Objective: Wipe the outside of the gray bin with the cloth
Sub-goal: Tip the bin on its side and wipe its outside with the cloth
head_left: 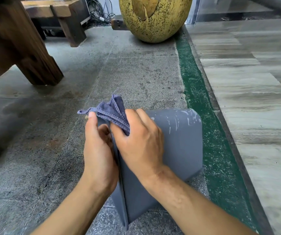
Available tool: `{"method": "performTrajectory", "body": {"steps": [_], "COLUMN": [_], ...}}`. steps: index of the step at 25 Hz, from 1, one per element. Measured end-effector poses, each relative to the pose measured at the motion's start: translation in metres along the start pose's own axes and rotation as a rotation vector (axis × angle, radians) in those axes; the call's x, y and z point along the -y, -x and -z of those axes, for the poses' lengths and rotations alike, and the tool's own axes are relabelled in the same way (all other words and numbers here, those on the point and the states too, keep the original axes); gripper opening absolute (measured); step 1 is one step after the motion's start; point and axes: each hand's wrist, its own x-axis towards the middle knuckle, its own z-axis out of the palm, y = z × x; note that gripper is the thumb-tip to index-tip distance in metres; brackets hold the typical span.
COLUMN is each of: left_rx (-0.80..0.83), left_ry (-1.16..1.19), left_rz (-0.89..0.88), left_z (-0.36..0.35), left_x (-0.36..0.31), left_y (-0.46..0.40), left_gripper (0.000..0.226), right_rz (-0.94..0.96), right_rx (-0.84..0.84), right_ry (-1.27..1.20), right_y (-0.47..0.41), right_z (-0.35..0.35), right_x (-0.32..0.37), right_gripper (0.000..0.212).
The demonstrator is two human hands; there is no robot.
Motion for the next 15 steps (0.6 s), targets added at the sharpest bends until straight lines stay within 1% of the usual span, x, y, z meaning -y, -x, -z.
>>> {"method": "performTrajectory", "body": {"steps": [2, 3, 5, 6, 7, 8, 9, 12, 15], "left_rx": [-0.022, -0.049, -0.141, -0.161, -0.177, -0.190, -0.195, -0.202, -0.192], "left_ry": [-0.002, -0.026, -0.150, -0.247, -0.336, -0.374, -0.374, -0.295, -0.297], "left_rz": [-0.005, -0.006, -0.041, -0.065, -0.087, -0.098, -0.098, -0.068, -0.031], "left_z": [0.005, 0.007, 0.009, 0.009, 0.008, 0.008, 0.009, 0.015, 0.021], "left_x": [0.006, 0.008, 0.012, 0.014, 0.015, 0.017, 0.018, 0.021, 0.023], "left_y": [-0.002, -0.003, -0.004, -0.004, -0.003, -0.003, -0.002, -0.005, -0.007], "left_gripper": [0.072, 0.067, 0.043, 0.042, 0.049, 0.054, 0.054, 0.046, 0.038], "right_rz": [0.024, 0.023, 0.007, 0.004, 0.003, -0.001, -0.008, -0.044, -0.094], "right_rx": [-0.006, -0.012, -0.025, -0.026, -0.022, -0.013, -0.002, 0.027, 0.044], "right_ry": [0.011, 0.015, 0.027, 0.034, 0.037, 0.039, 0.044, 0.070, 0.124], "right_y": [0.007, 0.010, 0.013, 0.014, 0.015, 0.016, 0.017, 0.018, 0.016], "right_z": [-0.005, -0.007, -0.011, -0.012, -0.013, -0.014, -0.015, -0.016, -0.014], "right_x": [-0.003, -0.006, -0.012, -0.014, -0.017, -0.021, -0.024, -0.036, -0.050], "right_gripper": [0.024, 0.023, 0.023, 0.022, 0.022, 0.023, 0.023, 0.022, 0.021]}}
